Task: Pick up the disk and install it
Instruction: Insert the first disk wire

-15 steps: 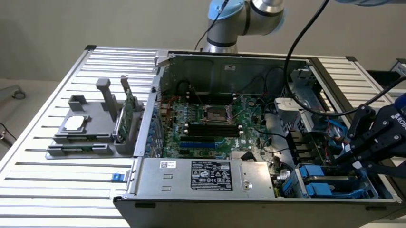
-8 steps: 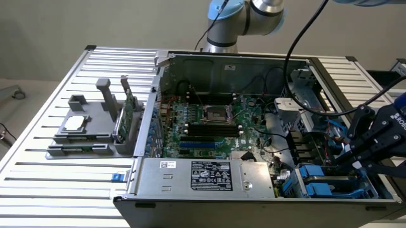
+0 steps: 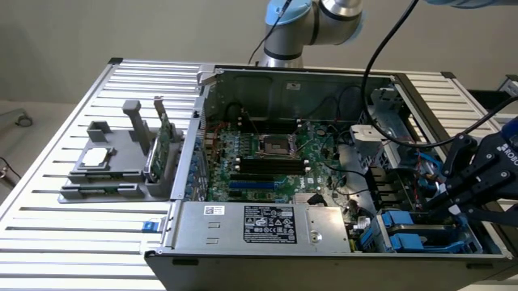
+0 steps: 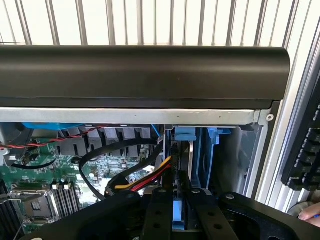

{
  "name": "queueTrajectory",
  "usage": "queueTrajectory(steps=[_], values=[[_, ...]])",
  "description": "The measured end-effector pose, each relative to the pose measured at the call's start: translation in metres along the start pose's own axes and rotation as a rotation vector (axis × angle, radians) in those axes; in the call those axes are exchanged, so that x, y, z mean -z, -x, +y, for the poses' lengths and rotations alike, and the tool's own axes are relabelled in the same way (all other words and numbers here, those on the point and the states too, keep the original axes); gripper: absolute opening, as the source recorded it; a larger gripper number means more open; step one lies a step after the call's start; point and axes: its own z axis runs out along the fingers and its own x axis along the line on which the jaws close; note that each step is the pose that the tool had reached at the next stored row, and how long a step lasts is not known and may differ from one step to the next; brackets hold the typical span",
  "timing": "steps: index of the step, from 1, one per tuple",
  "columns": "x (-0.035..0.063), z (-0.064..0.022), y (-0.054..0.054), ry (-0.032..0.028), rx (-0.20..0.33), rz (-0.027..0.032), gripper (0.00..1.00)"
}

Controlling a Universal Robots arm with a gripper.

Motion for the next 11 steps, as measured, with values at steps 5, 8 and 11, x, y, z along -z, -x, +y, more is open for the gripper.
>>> queueTrajectory(steps=[5, 8, 11], values=[[0.0003, 0.0011, -0.0001, -0.0021, 0.001, 0.0025, 0.16], [0.0005, 0.0028, 0.0000, -0.0042, 0.003, 0.0077, 0.16], [-0.0004, 0.0037, 0.0003, -0.0056, 0.005, 0.0144, 0.16]])
